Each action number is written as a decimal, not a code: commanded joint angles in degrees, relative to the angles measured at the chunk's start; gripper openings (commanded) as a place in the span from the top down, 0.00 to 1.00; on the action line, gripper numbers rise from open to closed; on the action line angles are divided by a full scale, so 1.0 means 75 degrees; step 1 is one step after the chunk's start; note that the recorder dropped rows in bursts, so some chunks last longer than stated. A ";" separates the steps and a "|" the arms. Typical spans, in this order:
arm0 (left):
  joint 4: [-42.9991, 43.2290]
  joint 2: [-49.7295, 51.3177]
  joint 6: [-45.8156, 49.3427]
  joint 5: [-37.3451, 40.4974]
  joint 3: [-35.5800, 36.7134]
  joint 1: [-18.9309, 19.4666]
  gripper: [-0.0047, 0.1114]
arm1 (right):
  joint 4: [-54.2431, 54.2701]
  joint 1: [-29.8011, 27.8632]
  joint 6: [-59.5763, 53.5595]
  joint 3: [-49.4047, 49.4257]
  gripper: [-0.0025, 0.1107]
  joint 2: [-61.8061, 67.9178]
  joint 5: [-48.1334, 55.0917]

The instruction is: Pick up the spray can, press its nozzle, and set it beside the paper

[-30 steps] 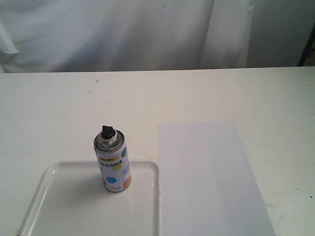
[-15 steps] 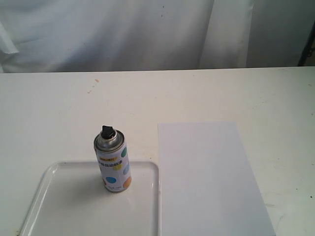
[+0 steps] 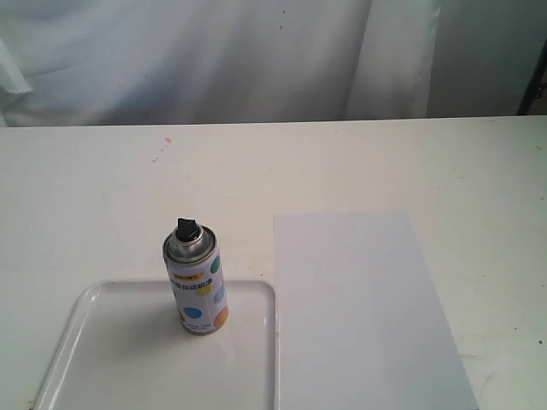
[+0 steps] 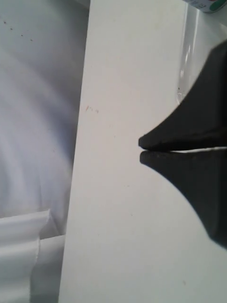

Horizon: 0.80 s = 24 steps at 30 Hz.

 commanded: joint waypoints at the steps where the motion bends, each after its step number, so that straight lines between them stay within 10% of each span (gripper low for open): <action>1: 0.0027 -0.0035 0.0028 -0.0127 0.0161 -0.0048 0.96 | -0.0014 0.0026 0.0005 0.0037 0.98 -0.0034 0.0060; 24: 0.0361 -0.0035 -0.0109 -0.0394 0.0161 -0.0386 0.96 | -0.0014 0.0026 0.0005 0.0037 0.98 -0.0034 0.0060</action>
